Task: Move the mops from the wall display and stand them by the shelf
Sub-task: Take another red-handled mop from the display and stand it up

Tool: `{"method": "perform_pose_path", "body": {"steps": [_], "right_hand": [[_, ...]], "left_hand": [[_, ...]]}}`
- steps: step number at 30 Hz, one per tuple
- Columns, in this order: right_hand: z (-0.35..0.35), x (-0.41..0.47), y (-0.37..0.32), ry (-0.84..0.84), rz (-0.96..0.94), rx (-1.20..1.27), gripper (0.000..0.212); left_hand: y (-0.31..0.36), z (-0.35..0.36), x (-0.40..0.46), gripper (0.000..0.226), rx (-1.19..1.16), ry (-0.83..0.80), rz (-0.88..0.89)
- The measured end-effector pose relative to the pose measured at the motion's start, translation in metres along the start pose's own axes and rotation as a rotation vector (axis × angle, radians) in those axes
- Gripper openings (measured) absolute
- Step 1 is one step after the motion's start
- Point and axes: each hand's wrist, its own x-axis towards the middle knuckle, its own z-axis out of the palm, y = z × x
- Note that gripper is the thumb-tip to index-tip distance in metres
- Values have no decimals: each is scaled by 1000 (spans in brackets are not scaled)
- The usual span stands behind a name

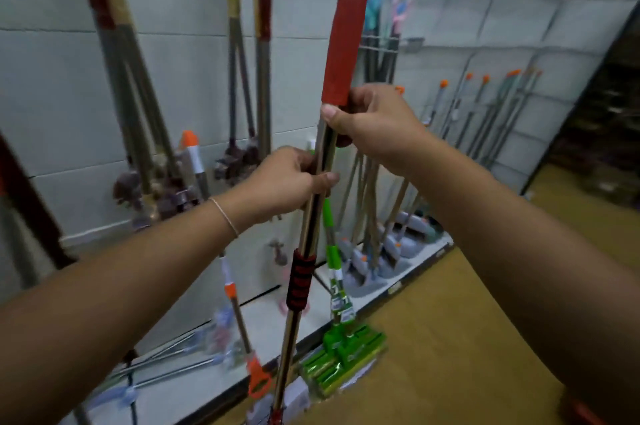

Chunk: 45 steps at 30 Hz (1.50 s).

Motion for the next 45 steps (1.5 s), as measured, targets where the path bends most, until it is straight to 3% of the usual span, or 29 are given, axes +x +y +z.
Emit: {"method": "perform_pose_path", "body": {"steps": [6, 15, 21, 31, 40, 45], "right_hand": [[-117, -1, 27, 161, 4, -72, 11], [-254, -1, 83, 452, -12, -140, 13], [-337, 18, 130, 612, 40, -256, 22], [-465, 75, 219, 832, 126, -487, 24], [-588, 116, 276, 936, 221, -533, 19], [-664, 129, 325, 986, 191, -543, 18]], "left_hand": [[62, 93, 66, 24, -113, -75, 115], [126, 223, 173, 56, -128, -163, 276], [157, 307, 250, 36, -159, -207, 341], [198, 428, 395, 26, -215, -446, 433], [256, 517, 496, 15, -261, -640, 555], [276, 591, 551, 12, -312, -664, 575]]}}
